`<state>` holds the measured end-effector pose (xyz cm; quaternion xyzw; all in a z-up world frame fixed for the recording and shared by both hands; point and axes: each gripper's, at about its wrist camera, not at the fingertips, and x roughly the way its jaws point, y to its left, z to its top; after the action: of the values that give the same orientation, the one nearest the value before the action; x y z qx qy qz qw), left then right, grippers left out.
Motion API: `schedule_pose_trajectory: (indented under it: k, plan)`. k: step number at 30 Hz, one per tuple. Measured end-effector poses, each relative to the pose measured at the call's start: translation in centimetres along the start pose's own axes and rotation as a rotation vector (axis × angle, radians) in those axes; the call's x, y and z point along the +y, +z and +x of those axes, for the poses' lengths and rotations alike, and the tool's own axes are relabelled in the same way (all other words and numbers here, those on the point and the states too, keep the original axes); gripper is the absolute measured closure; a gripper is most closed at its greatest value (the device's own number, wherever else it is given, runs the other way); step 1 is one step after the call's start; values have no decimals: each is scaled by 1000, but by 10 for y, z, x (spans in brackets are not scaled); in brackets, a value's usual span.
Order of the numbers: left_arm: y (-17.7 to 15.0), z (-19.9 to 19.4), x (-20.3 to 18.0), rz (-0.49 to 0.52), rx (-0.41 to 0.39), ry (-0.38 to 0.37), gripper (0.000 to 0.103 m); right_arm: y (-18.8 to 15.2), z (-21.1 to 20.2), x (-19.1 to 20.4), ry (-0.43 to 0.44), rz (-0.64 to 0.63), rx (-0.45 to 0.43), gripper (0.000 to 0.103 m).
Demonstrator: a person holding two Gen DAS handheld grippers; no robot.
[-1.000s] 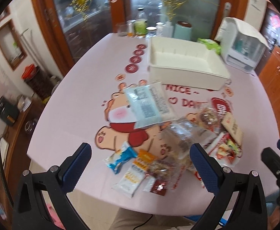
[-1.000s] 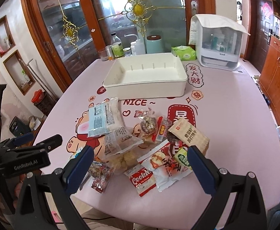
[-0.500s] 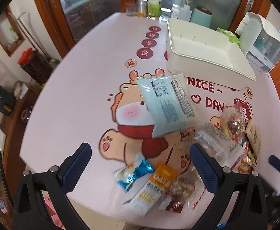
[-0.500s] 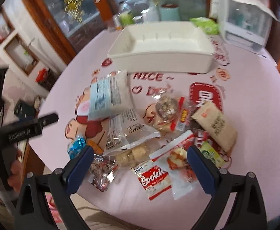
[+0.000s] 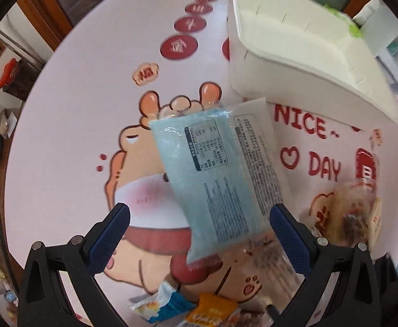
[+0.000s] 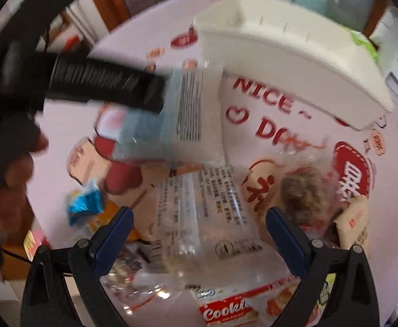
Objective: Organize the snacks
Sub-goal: 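Grasp the light-blue packet with the left tool while the right tool grasps a clear bread packet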
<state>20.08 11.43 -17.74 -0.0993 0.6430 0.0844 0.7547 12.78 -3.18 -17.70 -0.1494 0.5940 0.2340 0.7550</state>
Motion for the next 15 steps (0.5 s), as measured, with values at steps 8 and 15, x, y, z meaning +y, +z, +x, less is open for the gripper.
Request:
schedule_pose_trajectory:
  k: [8,15]
  plan:
    - [24,32,-11,-62,78,-3,1,-10,11,-5,28,3,18,23]
    - [34,50,-35,-90,74,18,0,-22,9,-6,38,12,-9,23]
